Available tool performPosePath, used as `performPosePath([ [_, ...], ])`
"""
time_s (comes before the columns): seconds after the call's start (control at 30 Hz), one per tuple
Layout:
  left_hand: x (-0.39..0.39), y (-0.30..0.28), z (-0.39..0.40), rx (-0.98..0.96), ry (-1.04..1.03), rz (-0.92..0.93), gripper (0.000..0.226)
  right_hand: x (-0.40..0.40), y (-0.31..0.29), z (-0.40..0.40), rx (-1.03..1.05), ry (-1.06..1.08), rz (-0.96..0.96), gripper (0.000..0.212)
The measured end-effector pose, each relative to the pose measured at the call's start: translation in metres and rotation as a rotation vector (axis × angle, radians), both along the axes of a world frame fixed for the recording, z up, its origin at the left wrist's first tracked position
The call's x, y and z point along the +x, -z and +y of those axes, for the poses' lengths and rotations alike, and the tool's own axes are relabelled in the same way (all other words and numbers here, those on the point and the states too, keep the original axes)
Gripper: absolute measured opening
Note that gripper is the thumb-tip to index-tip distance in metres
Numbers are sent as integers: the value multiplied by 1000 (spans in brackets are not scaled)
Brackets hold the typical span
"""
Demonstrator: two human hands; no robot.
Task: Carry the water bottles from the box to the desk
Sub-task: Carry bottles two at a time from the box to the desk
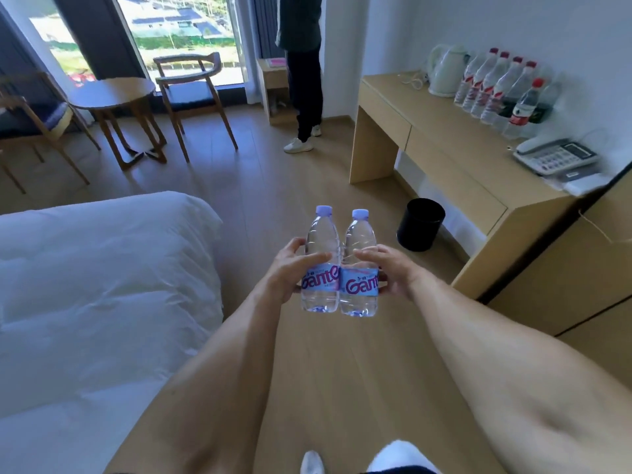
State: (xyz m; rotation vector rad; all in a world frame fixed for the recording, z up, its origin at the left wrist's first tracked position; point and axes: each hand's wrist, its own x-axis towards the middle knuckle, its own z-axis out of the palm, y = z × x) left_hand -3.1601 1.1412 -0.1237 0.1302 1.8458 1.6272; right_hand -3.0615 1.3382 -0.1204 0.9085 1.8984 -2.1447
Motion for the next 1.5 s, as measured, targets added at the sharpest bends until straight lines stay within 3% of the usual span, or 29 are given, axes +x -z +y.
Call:
performPosePath([
  [0.5,-204,4,87,-34,32,32,41,-202,18,86,-18,26,33,46],
  [0.63,-275,-4,122,-64,4,50,45,-278,10,122,-42,2,49,44],
  [0.8,-351,-14,176,-60,-7,51,43,-352,-4,177,-55,-17,67,57],
  [0.93,-388,-14,225,-60,31,45,39,-385,-7,223,-42,9,46,52],
  [1.13,-432,-8,317,-69,189,22,56,-401,4,299,-27,166,39,50],
  [1.43,-490,9,492,-1,534,-12,55,-407,14,427,-1,497,-3,47],
  [1.5,-506,8,531,15,626,-14,59,-413,11,449,1,590,-16,57],
])
